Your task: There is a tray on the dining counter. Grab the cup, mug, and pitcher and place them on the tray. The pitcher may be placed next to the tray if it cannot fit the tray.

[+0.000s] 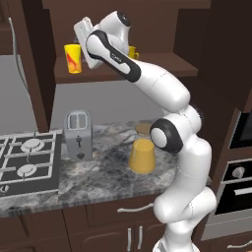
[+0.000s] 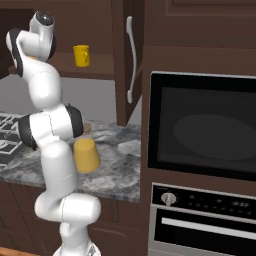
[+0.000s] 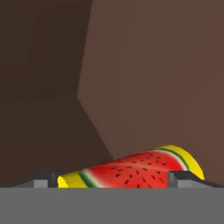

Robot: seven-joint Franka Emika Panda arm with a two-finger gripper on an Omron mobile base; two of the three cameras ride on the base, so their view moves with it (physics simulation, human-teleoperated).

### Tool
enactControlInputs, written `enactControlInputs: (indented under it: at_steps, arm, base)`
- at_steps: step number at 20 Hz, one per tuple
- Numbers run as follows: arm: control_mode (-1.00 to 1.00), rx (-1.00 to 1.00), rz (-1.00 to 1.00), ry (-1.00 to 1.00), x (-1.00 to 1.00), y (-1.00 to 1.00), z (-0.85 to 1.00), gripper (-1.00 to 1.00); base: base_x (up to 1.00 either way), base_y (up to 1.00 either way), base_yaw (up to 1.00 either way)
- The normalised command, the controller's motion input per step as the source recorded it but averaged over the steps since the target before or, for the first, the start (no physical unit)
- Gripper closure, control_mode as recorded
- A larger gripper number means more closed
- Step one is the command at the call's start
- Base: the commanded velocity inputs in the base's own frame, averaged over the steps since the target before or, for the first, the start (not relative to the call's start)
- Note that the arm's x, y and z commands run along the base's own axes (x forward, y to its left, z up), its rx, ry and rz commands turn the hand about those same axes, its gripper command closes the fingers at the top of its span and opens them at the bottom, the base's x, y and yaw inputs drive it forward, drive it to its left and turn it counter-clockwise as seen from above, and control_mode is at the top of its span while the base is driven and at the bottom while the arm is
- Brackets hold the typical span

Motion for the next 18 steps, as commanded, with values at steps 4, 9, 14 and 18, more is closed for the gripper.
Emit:
enactControlInputs:
  at_steps: [4, 9, 14, 18]
  arm:
    - [-1.00, 0.00, 0.04, 0.09, 0.00, 0.00, -0.01, -1.00]
    - [-1.00, 0.00, 0.05, 0.09, -0.04, 0.00, 0.00, -1.00]
    - [-1.00, 0.00, 0.04, 0.10, -0.14, 0.03, -0.02, -1.00]
    - [-1.00, 0.00, 0.03, 0.06, -0.24, 0.00, -0.08, -1.00]
  base:
    - [0.00, 0.00, 0.00]
    - [0.00, 0.00, 0.00]
    - [0.00, 0.00, 0.00]
    - [0.00, 0.00, 0.00]
